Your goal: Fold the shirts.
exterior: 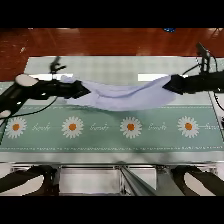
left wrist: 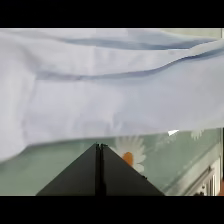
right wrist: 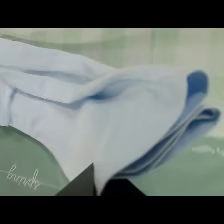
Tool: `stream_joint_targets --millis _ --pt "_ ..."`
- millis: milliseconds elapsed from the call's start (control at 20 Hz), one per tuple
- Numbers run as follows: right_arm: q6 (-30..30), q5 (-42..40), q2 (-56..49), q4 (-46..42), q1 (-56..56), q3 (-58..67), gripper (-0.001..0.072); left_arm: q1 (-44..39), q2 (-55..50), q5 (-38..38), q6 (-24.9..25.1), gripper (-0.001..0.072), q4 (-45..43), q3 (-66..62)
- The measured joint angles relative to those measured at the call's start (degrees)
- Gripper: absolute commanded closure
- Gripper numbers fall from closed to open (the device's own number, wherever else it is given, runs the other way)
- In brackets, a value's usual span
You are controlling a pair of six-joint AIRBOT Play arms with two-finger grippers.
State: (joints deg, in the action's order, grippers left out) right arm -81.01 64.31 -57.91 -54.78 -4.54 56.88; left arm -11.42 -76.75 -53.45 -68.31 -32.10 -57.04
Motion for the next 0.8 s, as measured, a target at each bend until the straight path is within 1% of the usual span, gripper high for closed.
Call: stream_joint_targets --millis 150,250,450,550,650,750,800 --pt "-3.5 0.1 12.7 -0.6 0.1 -8.1 0.0694 -10.1 -11.6 -0.1 -3.7 0.0693 -1.3 -10.3" --pt "-5.7 0.7 18.9 -0.6 0.1 -11.1 0.0694 -16.3 -18.8 -2.3 -6.7 0.0693 -2.3 -17.4" --pt "-7.6 2.4 25.7 2.2 0.1 -13.4 0.0694 -26.1 -30.3 -6.8 -12.0 0.0694 -3.9 -29.9" --pt "-8.0 2.5 27.2 3.6 0.1 -13.8 0.0694 -29.6 -34.4 -9.4 -13.4 0.0693 -4.1 -34.6" --pt "-8.4 2.5 27.9 4.5 0.1 -14.1 0.0694 -31.3 -36.9 -12.9 -13.9 0.0693 -4.4 -38.0" --pt "-8.4 2.3 28.3 5.3 0.1 -14.2 0.0694 -30.6 -37.5 -14.8 -14.1 0.0693 -6.3 -40.0" --pt "-8.4 2.2 28.4 5.4 0.1 -14.2 0.0694 -29.4 -37.1 -17.6 -14.3 0.0693 -8.3 -40.6"
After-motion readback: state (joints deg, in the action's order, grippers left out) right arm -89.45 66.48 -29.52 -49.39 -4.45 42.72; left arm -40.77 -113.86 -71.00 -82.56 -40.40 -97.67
